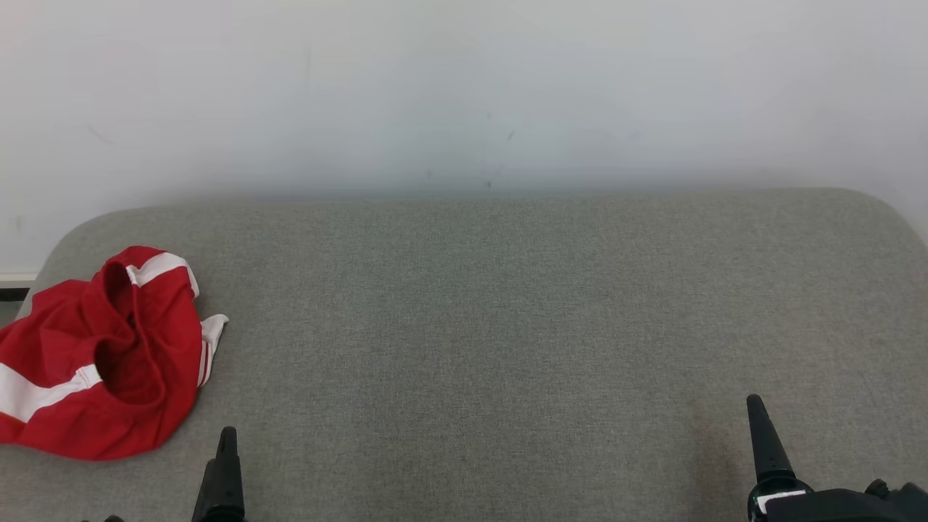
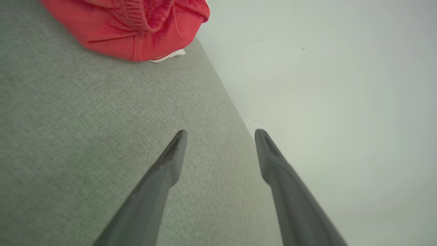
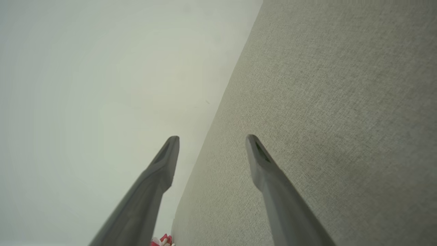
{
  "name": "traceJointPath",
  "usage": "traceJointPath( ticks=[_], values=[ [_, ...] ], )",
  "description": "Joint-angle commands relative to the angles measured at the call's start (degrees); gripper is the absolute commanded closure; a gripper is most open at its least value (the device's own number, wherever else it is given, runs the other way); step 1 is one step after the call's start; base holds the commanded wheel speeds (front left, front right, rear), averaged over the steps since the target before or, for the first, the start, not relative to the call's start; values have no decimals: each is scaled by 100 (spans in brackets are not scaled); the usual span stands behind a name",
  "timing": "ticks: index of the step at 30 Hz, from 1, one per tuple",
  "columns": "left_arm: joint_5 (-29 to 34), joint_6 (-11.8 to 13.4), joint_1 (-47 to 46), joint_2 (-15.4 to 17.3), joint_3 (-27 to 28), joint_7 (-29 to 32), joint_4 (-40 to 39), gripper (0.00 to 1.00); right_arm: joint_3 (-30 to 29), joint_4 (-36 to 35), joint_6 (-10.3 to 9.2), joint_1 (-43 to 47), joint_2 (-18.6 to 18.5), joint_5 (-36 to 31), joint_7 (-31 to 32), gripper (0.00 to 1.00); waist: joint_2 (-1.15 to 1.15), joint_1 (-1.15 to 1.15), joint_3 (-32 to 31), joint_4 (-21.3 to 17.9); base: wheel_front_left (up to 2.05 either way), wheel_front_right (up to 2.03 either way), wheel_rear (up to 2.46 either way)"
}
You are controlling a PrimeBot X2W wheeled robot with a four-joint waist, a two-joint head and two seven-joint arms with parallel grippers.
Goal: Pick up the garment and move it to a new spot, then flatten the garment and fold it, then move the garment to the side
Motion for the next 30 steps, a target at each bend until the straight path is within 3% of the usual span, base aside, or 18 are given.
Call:
traceJointPath(
  ticks=[1, 15, 30],
  values=[
    [223, 12, 4, 31, -17, -51, -109, 0, 21, -80, 16, -26, -19, -162, -49, 0, 0, 0, -4, 1, 0, 0, 0],
    [1969, 217, 167, 40, -201, -323, -247, 0, 159, 188, 19, 15, -23, -1835, -318, 0, 0, 0, -56, 39, 0, 0, 0],
    [3374, 281, 283, 55, -382, -577, -269, 0, 236, 386, 22, 50, -26, -3061, -550, 0, 0, 0, -100, 47, 0, 0, 0]
  ],
)
